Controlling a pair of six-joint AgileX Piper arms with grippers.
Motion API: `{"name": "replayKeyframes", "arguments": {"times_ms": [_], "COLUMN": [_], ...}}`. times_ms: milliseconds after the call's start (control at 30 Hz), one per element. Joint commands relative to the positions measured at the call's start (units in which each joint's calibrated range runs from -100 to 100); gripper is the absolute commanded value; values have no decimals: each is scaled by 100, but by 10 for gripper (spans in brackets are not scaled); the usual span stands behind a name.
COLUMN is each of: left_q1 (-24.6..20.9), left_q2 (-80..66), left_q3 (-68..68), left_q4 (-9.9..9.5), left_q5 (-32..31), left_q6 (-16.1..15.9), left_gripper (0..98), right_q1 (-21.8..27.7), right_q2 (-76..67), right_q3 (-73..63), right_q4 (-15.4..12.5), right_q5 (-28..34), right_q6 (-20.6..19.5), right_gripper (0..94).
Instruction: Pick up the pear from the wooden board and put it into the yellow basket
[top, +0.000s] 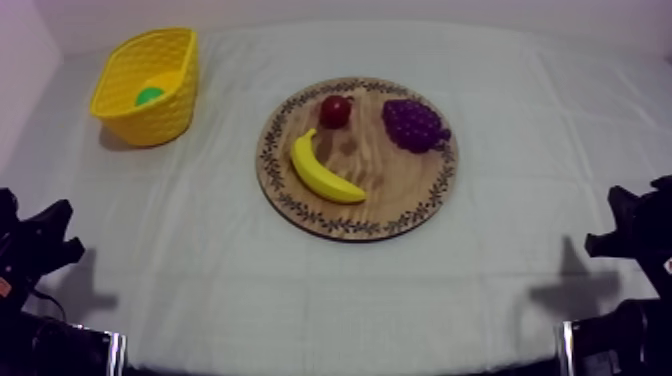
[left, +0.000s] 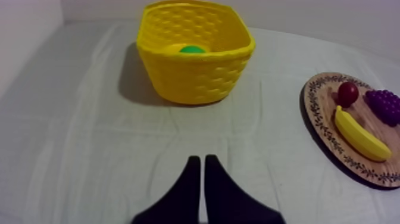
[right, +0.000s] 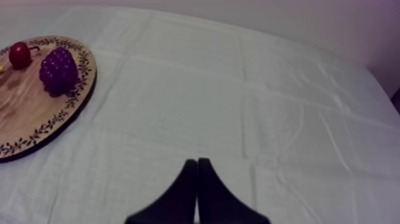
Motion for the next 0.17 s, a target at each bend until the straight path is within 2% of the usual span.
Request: {"name": "replayKeyframes", "arguments": {"times_ms": [0,133], "left_q1": [2,2], "left_q2": [-1,-1], "left_q3": [1,1], "left_q4": [4,4], "left_q5": [-7,-7], "left_q6": [1,2], "left_gripper": [0,0], "right_q1": [-1,-1], "right_q2": [-2,-2], "right_q3": [4,4], "right_q4": [0,0], "right_q5": [-3,-3], "right_q6": [0,0], "right_gripper": [3,3]}}
